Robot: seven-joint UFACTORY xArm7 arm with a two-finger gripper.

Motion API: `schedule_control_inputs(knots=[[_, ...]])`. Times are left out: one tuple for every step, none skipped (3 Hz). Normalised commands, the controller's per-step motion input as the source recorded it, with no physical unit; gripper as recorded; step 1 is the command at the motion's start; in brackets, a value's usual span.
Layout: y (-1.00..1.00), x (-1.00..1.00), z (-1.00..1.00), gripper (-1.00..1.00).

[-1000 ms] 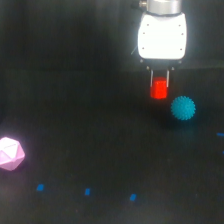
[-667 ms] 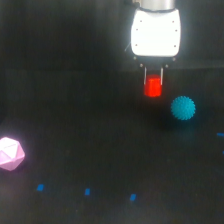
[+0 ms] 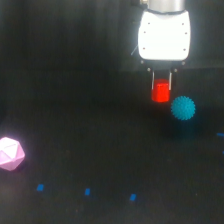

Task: Pick up the red object from the table

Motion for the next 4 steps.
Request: schedule_control_inputs(knots=[[0.21, 0.53, -0.06, -1.00], [-0.05, 0.01, -0.11, -1.00], [-0.23, 0.23, 0.82, -1.00], [-0.50, -0.20, 1.00, -1.00]])
